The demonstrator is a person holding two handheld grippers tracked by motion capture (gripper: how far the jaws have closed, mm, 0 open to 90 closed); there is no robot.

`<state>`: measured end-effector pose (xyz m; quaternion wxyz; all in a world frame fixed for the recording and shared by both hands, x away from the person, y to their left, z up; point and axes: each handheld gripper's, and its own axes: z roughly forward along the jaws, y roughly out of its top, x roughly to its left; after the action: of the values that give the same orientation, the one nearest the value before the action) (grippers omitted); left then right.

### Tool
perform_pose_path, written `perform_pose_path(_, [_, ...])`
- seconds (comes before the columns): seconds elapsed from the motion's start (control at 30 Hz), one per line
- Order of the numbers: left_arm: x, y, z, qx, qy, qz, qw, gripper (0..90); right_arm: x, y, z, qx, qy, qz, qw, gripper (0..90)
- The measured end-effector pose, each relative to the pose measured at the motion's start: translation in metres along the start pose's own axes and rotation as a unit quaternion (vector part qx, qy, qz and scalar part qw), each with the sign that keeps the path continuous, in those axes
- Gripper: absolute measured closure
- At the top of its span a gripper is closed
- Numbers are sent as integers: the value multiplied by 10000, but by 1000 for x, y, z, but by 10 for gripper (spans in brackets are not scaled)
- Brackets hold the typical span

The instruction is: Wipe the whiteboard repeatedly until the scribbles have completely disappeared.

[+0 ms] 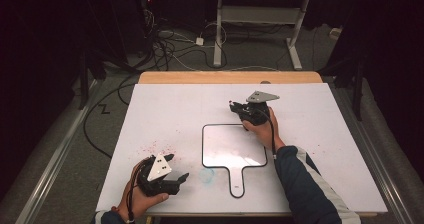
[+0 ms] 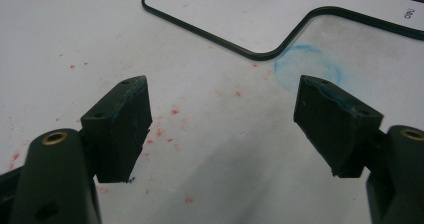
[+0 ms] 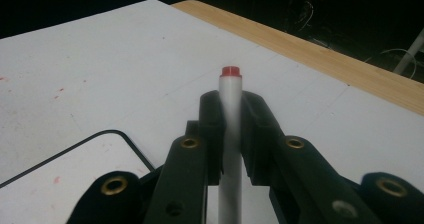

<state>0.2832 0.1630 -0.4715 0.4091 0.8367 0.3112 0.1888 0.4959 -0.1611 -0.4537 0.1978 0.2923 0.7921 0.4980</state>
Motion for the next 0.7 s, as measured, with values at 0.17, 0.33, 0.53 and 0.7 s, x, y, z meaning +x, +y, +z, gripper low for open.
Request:
perform_pose_path(0.17, [2,1,1,72,79,108,9999,231,2,3,-5,-82,32,38,10000,814])
perform_pose_path(0.33, [1,1,2,100,98,120,9998,232,2,5,-8,-184,164,97,9996,813])
perform_pose_path(0.53, [2,1,3,116,79,121,9998,231,9,4,-4,-99,293,73,9995,812])
perform_pose_path(0.7, [0,2,4,127,79,105,9998,232,10,1,-3,19,270,98,9996,813])
